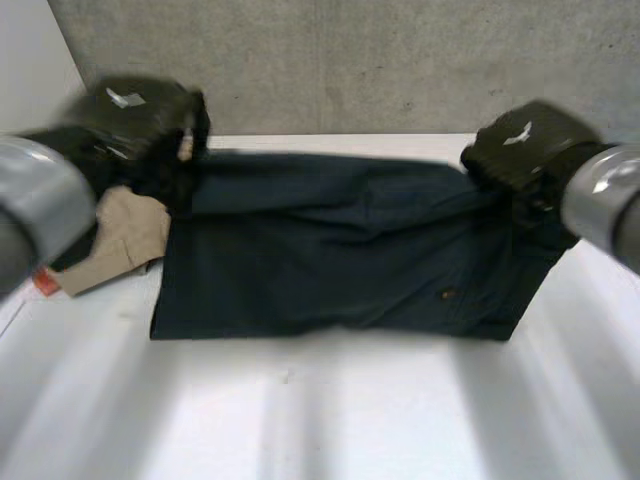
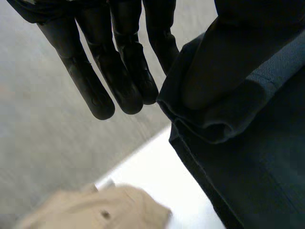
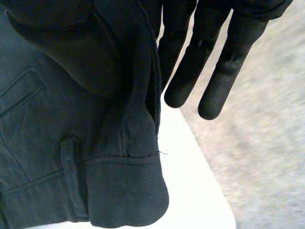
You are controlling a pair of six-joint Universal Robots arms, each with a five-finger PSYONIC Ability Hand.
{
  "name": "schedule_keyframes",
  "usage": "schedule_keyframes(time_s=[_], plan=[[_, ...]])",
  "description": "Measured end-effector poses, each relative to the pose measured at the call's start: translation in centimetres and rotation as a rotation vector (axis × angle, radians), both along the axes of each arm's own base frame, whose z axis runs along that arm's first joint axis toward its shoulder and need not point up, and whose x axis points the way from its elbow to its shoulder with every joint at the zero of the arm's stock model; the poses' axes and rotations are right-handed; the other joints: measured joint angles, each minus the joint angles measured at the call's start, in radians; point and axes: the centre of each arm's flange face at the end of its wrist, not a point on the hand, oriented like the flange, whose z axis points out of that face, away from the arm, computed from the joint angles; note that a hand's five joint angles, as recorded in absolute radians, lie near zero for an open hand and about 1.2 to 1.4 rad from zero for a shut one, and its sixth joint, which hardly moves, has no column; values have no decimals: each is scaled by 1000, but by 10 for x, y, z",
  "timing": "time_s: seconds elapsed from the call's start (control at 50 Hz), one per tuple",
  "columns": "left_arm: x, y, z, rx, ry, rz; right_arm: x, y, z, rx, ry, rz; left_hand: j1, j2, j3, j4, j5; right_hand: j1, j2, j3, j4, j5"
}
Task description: Fold the laundry.
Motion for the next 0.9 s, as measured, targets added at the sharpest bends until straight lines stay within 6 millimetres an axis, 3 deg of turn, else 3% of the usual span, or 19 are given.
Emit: schedule_keyframes(time_s=[0.14,0.2,0.22,0.26,0.3,0.32,0.36,0.42,0.48,0.52,0.56,0.66,0.74,0.8,0.9], plan=[[-33,-70,-68,92,-147,3,23,-54,-59,64,52,-42,0,0,0,3,0,0,0,0,0,0],[-42,-94,-70,30,-162,7,33,-78,-59,-30,16,-72,0,1,1,3,0,28,0,2,1,0],[-45,-100,-65,-8,-155,9,37,-85,-54,-76,-4,-82,0,1,1,3,0,32,0,3,1,0],[-49,-118,-33,-163,-105,28,45,-109,-24,-272,-98,-121,0,1,1,3,0,32,0,3,2,0],[-50,-126,-3,-290,-48,47,48,-120,0,-406,-170,-142,0,1,1,3,0,32,0,3,2,0],[-48,-129,27,-405,18,64,49,-126,24,-525,-238,-154,0,1,1,3,0,32,0,3,2,0],[-43,-128,69,-559,122,79,50,-129,58,-697,-342,-156,0,1,1,3,0,32,0,3,2,0],[-36,-119,112,-718,243,64,52,-125,89,-860,-436,-120,0,1,1,3,0,32,0,3,2,0],[-32,-112,127,-775,286,24,54,-119,99,-922,-468,-79,0,1,1,3,6,32,0,3,3,4],[-32,-110,125,-766,285,-5,57,-115,99,-929,-473,-54,0,1,1,3,10,32,0,3,3,4],[-32,-111,119,-739,274,-18,59,-114,95,-918,-470,-41,0,1,1,3,11,32,0,3,3,4],[-31,-119,70,-560,199,-23,68,-115,64,-807,-435,-13,0,1,1,3,11,32,0,3,3,4],[-27,-125,13,-394,129,-6,74,-120,16,-669,-374,-2,0,1,4,3,11,32,0,3,3,4],[-26,-124,-35,-266,77,-2,78,-123,-34,-546,-313,9,0,1,4,3,11,32,0,3,3,4],[-26,-106,-115,-52,-14,-20,77,-115,-114,-360,-205,23,0,1,4,3,11,32,0,3,3,4]])
